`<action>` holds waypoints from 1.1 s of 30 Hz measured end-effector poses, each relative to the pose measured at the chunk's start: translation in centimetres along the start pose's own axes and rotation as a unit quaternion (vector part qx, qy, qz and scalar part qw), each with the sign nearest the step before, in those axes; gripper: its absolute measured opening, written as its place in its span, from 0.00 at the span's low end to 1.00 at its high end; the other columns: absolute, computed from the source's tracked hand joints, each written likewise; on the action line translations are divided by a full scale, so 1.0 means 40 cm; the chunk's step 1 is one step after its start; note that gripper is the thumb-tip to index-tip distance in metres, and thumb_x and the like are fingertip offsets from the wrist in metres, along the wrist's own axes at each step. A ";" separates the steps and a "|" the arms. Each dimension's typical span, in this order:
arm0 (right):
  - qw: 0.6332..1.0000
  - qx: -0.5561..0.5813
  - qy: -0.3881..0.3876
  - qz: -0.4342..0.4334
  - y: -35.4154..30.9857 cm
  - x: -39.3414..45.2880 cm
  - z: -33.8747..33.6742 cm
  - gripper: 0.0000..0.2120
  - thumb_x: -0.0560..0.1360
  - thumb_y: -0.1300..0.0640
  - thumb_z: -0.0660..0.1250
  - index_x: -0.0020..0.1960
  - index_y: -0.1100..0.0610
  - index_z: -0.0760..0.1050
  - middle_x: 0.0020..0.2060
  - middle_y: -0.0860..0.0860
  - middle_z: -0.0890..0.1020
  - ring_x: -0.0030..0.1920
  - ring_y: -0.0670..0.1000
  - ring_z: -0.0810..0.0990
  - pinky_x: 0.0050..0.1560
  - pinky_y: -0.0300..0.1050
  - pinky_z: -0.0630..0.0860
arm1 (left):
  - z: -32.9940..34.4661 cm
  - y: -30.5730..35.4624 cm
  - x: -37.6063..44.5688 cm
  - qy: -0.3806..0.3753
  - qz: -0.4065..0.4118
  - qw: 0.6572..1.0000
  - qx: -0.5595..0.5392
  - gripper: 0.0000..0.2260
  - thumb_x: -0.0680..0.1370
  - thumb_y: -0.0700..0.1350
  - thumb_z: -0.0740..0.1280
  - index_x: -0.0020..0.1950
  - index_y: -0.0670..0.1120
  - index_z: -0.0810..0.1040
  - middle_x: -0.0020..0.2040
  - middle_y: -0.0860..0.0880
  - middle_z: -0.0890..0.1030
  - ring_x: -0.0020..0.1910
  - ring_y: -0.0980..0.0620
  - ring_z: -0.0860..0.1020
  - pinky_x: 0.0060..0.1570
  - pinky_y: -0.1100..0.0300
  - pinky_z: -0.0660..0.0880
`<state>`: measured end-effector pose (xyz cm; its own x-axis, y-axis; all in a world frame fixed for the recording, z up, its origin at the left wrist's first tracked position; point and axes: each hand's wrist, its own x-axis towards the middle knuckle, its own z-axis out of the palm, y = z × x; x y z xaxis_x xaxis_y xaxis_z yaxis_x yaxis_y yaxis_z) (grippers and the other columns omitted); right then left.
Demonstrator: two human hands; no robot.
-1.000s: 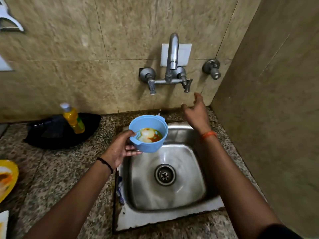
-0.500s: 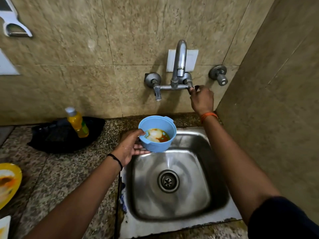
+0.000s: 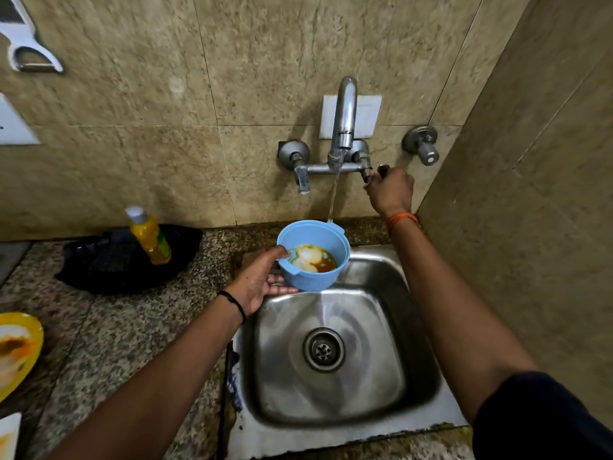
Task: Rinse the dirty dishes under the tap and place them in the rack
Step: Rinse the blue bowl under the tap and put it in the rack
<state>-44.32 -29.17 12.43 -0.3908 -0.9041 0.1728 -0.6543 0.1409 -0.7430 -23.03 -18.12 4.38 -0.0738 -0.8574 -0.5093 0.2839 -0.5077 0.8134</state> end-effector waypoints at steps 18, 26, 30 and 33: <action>0.764 -0.446 -0.241 -0.400 0.156 -0.280 0.085 0.35 0.71 0.40 0.66 0.71 0.59 0.65 0.68 0.58 0.71 0.72 0.56 0.65 0.75 0.58 0.39 | 0.034 -0.044 0.048 0.049 0.053 0.997 0.011 0.21 0.70 0.40 0.69 0.63 0.44 0.72 0.53 0.40 0.81 0.44 0.42 0.82 0.42 0.45 0.82; 0.765 -0.449 -0.256 -0.385 0.144 -0.291 0.093 0.34 0.75 0.50 0.63 0.75 0.63 0.58 0.72 0.63 0.66 0.74 0.60 0.62 0.77 0.55 0.48 | 0.030 -0.051 0.060 0.076 0.078 0.994 0.004 0.17 0.74 0.33 0.64 0.61 0.45 0.73 0.48 0.46 0.81 0.40 0.48 0.81 0.33 0.53 0.81; 0.767 -0.427 -0.330 -0.347 0.119 -0.353 0.119 0.30 0.74 0.46 0.66 0.70 0.61 0.65 0.68 0.60 0.72 0.67 0.62 0.71 0.69 0.54 0.66 | 0.053 -0.049 0.076 0.120 0.149 0.981 0.024 0.19 0.73 0.30 0.65 0.59 0.48 0.76 0.47 0.48 0.81 0.38 0.54 0.80 0.33 0.60 0.78; 0.791 -0.326 -0.366 -0.365 0.137 -0.348 0.097 0.25 0.73 0.46 0.68 0.67 0.52 0.70 0.61 0.54 0.79 0.64 0.56 0.75 0.68 0.49 0.66 | 0.018 -0.069 0.089 0.158 0.128 0.979 -0.002 0.23 0.71 0.29 0.64 0.64 0.45 0.75 0.50 0.44 0.81 0.40 0.50 0.80 0.39 0.57 0.78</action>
<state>-39.97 -17.37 3.44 0.5693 -0.7984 -0.1962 -0.8210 -0.5648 -0.0839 -24.78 -19.84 0.52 0.3002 -0.8870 -0.3509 0.2585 -0.2785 0.9250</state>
